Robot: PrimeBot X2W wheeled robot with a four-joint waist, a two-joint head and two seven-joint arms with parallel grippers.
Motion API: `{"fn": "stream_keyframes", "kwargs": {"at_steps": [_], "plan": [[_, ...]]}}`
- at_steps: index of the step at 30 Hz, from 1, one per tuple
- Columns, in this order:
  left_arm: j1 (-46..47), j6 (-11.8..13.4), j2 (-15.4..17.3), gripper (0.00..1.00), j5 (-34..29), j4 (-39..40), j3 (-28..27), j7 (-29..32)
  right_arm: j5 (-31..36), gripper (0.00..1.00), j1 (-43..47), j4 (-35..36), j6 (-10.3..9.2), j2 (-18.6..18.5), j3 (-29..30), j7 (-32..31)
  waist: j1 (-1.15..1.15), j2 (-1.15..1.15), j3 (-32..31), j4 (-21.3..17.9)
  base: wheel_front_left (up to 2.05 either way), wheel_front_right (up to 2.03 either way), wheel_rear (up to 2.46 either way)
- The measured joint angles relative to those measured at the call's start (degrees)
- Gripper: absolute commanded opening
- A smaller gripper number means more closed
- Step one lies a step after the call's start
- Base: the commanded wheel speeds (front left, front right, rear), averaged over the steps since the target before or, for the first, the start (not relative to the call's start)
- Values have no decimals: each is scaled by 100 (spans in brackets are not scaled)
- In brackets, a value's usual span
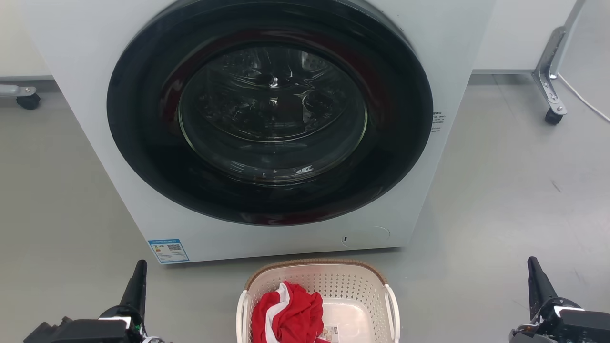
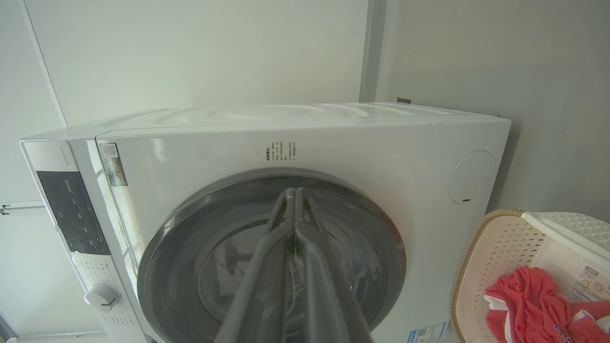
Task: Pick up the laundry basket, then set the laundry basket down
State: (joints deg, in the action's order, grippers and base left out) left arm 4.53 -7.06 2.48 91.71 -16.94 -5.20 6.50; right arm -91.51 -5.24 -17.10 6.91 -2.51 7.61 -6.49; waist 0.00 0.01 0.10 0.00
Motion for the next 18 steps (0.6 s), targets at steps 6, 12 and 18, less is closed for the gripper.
{"fn": "stream_keyframes", "kwargs": {"at_steps": [6, 12, 18], "plan": [[0, 0, 0, 0, 0, -1, 0, 0, 0, 0, 0, 0, 0, 0, 0, -1, 0, 0, 0, 0, 0, 0, 0], [0, 0, 0, 0, 0, -1, 0, 0, 0, 0, 0, 0, 0, 0, 0, -1, 0, 0, 0, 0, 0, 0, 0], [0, 0, 0, 0, 0, -1, 0, 0, 0, 0, 0, 0, 0, 0, 0, 0, 0, 0, 0, 0, 0, 0, 0]]}}
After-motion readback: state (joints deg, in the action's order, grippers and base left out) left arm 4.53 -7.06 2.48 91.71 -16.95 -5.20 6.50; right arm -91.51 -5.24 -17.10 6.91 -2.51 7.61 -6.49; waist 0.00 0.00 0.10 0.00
